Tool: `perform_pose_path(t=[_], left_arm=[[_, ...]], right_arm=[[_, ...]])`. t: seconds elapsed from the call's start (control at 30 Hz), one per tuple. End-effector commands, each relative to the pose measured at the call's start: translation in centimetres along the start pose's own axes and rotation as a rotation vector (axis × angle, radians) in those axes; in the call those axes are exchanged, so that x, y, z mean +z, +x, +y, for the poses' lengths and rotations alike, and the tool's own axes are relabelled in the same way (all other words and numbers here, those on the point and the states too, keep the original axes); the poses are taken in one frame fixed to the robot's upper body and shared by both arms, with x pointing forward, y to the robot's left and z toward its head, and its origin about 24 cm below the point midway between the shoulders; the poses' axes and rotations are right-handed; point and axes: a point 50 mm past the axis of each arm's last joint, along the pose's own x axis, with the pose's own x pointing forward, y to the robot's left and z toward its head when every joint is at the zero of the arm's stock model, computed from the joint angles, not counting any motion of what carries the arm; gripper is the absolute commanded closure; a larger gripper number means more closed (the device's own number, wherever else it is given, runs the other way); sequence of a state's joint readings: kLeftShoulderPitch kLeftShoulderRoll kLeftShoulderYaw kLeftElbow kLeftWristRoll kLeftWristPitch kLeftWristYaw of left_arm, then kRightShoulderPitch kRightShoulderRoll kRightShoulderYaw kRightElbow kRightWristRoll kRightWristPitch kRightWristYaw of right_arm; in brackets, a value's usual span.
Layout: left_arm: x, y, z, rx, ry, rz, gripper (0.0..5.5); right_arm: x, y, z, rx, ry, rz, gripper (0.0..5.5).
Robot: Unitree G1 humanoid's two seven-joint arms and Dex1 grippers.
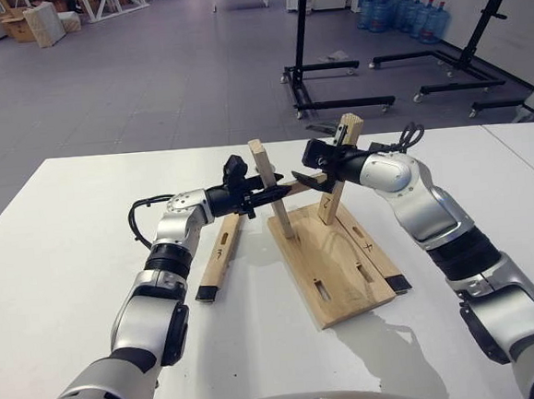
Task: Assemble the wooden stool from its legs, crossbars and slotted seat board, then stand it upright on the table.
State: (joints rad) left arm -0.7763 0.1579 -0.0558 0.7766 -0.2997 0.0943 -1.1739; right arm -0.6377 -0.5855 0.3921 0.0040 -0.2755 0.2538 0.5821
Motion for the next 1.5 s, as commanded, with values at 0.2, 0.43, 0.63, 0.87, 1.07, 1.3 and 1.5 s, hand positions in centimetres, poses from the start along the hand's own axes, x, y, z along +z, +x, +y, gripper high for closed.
perform_pose_path(t=[0.2,0.43,0.63,0.87,1.07,1.3,1.5], left_arm=[[-1.1,0.6,-0.4,-0.004,-0.015,0.053,3.48],[-1.9,0.5,-0.3,0.038,-0.038,0.083,3.48],[-1.9,0.4,0.0,0.064,-0.032,0.091,3.2],[-1.0,-0.7,0.0,0.078,0.002,0.076,2.24],[1.2,-6.2,-2.2,0.108,0.001,0.041,1.99],[2.1,-11.3,-5.4,0.321,-0.039,-0.051,1.99],[1.7,-14.1,-5.9,0.592,-0.127,-0.072,1.99]], right_arm=[[-5.0,-0.2,8.0,0.206,0.036,0.174,0.65],[-6.1,-0.5,10.4,0.245,0.089,0.226,0.65],[-6.3,-0.3,10.7,0.244,0.105,0.235,0.65],[-6.6,-0.1,10.7,0.228,0.097,0.252,0.65],[-3.7,1.1,7.0,0.042,0.29,0.111,0.65],[3.8,1.0,-3.1,-0.209,0.321,-0.165,0.65],[5.4,0.6,-5.2,-0.26,0.201,-0.17,0.65]])
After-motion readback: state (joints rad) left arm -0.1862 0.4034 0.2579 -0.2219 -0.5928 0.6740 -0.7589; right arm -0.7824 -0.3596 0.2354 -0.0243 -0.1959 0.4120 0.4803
